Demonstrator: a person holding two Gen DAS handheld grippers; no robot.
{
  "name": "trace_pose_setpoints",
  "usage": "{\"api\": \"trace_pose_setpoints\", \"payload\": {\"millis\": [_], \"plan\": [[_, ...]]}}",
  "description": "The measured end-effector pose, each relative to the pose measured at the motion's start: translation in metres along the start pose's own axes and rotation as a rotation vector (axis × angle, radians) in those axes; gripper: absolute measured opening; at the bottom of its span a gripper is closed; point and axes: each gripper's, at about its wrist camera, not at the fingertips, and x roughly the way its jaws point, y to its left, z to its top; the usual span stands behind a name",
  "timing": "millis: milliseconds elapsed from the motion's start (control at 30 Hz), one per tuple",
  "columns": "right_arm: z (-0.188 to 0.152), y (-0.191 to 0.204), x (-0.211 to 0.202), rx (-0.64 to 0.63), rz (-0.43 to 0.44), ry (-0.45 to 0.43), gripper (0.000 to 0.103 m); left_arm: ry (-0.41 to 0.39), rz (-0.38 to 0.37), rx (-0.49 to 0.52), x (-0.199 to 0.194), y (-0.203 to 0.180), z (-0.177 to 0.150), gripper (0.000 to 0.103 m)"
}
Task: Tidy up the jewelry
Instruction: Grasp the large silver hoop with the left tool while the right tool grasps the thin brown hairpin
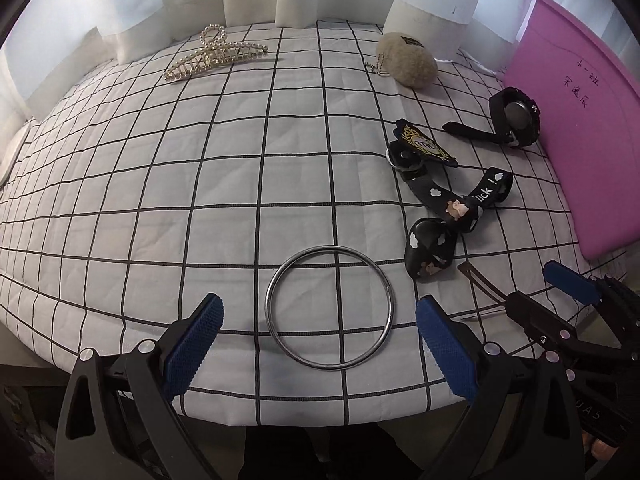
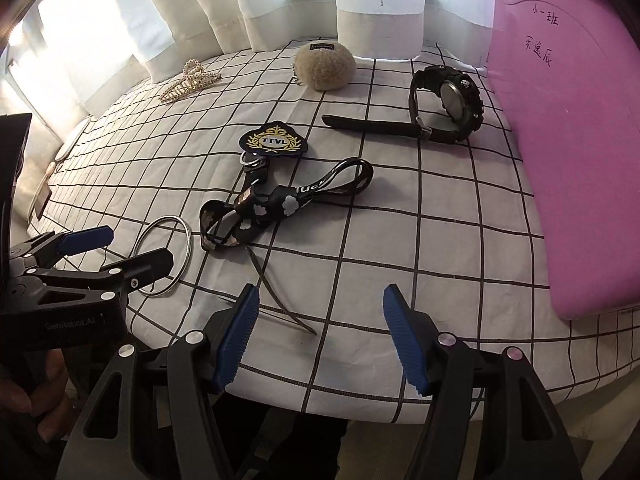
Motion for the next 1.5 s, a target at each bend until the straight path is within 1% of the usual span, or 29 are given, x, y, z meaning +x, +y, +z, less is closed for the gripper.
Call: {"api": "trace_pose_setpoints", "payload": {"millis": [167, 333, 467, 567, 833, 933, 1100, 1267, 1367, 1467, 1500], "plan": [[-0.002, 0.005, -0.001, -0.031, 0.031, -0.007, 0.062, 0.010, 0.009, 0.000, 0.005, -0.002, -0.001, 0.095], [-0.002, 0.011, 0.003, -0.070, 0.033, -0.004, 0.062, 0.022, 0.014, -0.004, 0.011, -0.003, -0.001, 0.095], [-0.001, 0.010, 0.006, -0.073, 0.059, 0.003, 0.062, 0.031, 0.016, -0.005, 0.015, -0.002, -0.001, 0.095], [-0.002, 0.013, 0.007, -0.096, 0.061, 0.008, 0.062, 0.035, 0.021, -0.003, 0.018, -0.003, 0.000, 0.095], [-0.001, 0.020, 0.017, -0.143, 0.024, 0.019, 0.062, 0.026, 0.047, 0.022, 0.019, -0.005, 0.000, 0.096], [-0.001, 0.023, 0.018, -0.158, 0.009, 0.002, 0.062, 0.021, 0.065, 0.031, 0.020, -0.006, -0.002, 0.098], [-0.002, 0.026, 0.021, -0.185, -0.031, -0.027, 0.063, -0.009, 0.066, 0.031, 0.020, -0.006, -0.003, 0.098], [-0.002, 0.026, 0.021, -0.192, -0.043, -0.036, 0.064, -0.021, 0.064, 0.036, 0.020, -0.005, -0.005, 0.098], [-0.002, 0.026, 0.021, -0.200, -0.031, -0.032, 0.063, -0.024, 0.062, 0.033, 0.019, -0.004, -0.005, 0.097], [-0.001, 0.025, 0.021, -0.208, -0.025, -0.026, 0.062, -0.047, 0.061, 0.035, 0.018, -0.002, -0.008, 0.096], [-0.001, 0.026, 0.021, -0.213, -0.035, -0.027, 0.059, -0.048, 0.061, 0.034, 0.017, -0.003, -0.009, 0.095]]}}
